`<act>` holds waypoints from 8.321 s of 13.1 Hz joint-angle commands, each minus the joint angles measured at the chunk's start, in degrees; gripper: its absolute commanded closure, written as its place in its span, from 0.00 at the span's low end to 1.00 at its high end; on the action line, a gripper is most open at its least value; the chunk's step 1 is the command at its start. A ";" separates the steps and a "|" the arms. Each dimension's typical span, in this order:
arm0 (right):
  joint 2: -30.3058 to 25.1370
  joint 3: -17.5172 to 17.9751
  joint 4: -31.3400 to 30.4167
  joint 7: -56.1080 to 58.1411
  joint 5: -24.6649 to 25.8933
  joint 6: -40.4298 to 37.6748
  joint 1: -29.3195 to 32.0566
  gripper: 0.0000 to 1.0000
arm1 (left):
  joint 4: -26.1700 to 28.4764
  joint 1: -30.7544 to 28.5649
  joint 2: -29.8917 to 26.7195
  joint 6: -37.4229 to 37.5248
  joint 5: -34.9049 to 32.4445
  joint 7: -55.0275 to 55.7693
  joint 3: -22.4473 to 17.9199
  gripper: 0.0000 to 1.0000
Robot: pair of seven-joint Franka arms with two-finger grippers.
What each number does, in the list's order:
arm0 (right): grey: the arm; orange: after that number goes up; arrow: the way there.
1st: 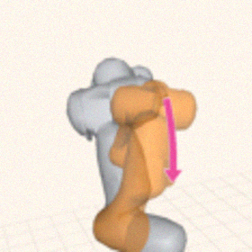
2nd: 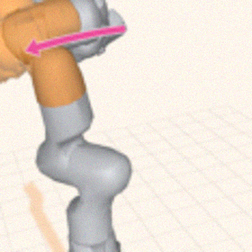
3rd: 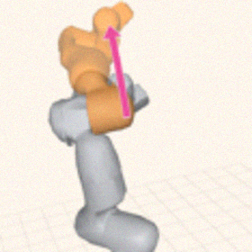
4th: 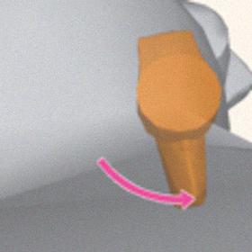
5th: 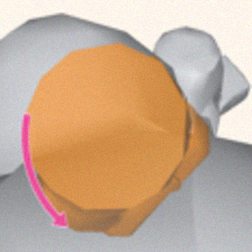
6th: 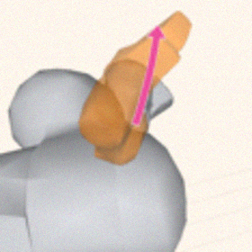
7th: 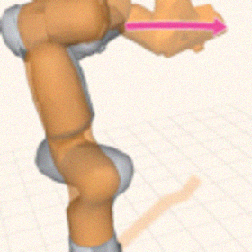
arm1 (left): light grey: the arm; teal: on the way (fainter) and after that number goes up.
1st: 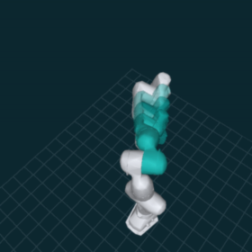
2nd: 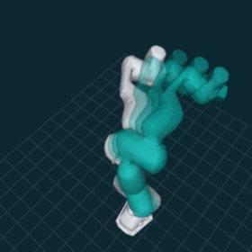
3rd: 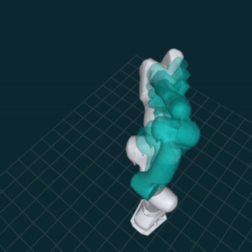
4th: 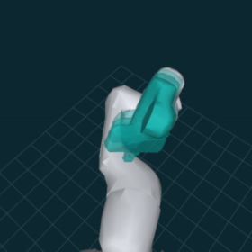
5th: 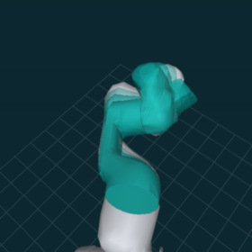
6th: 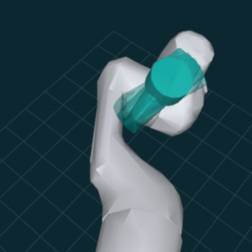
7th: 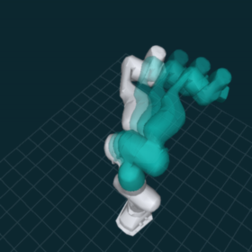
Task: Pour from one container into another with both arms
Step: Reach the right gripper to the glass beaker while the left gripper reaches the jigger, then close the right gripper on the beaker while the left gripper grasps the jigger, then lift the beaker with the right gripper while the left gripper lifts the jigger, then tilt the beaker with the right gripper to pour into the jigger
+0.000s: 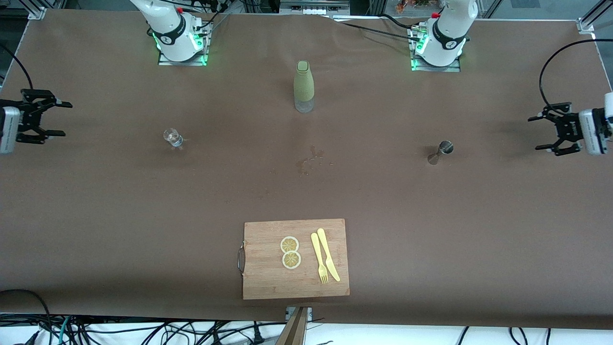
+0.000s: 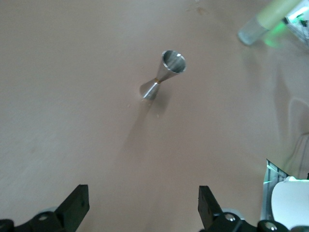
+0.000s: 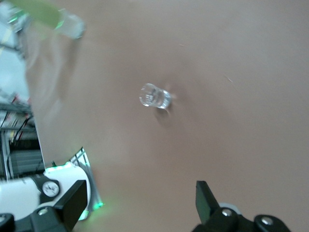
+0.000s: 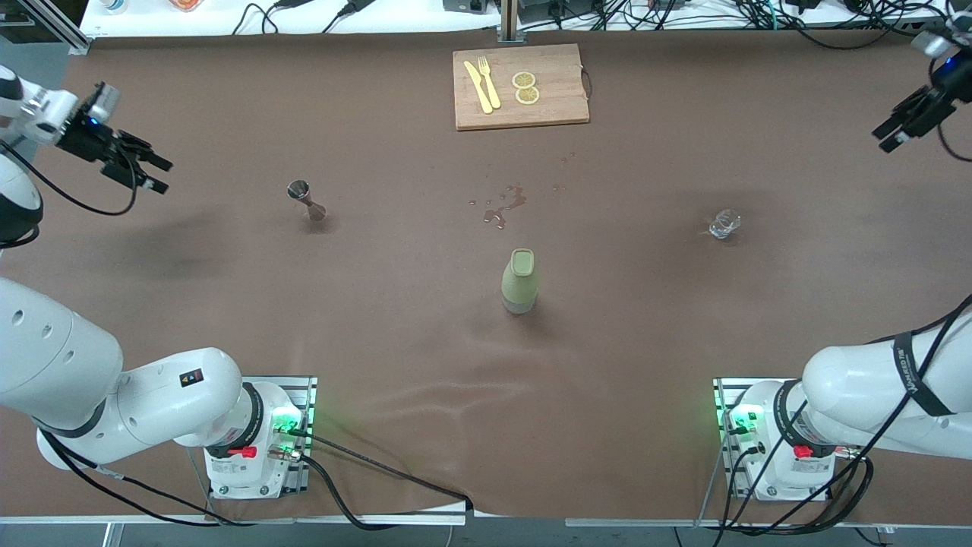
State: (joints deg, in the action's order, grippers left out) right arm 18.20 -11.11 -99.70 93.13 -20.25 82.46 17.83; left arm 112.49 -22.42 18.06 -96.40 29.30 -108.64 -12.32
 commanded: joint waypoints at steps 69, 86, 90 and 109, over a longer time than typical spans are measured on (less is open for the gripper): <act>9.24 26.57 6.45 10.95 -34.95 4.88 -7.28 1.00 | -4.56 16.95 21.40 12.12 43.52 -46.68 7.48 1.00; 3.51 43.27 2.32 -1.72 -27.48 26.08 -7.72 1.00 | -5.09 50.60 22.11 -18.37 95.65 -38.76 12.59 1.00; 4.30 43.36 2.23 -2.25 -24.42 27.57 -8.77 1.00 | -5.70 63.25 22.02 -20.58 105.85 -36.91 5.85 1.00; -2.28 46.79 -7.08 -13.40 -10.79 33.64 -10.71 1.00 | -3.95 82.53 20.26 -22.60 120.02 -33.30 -5.17 1.00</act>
State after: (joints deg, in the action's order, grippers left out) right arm 18.54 35.29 -105.24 82.87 -33.13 116.50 7.24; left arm 107.09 57.97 40.07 -118.09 145.09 -141.73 -16.43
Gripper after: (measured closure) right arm 0.877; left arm 0.789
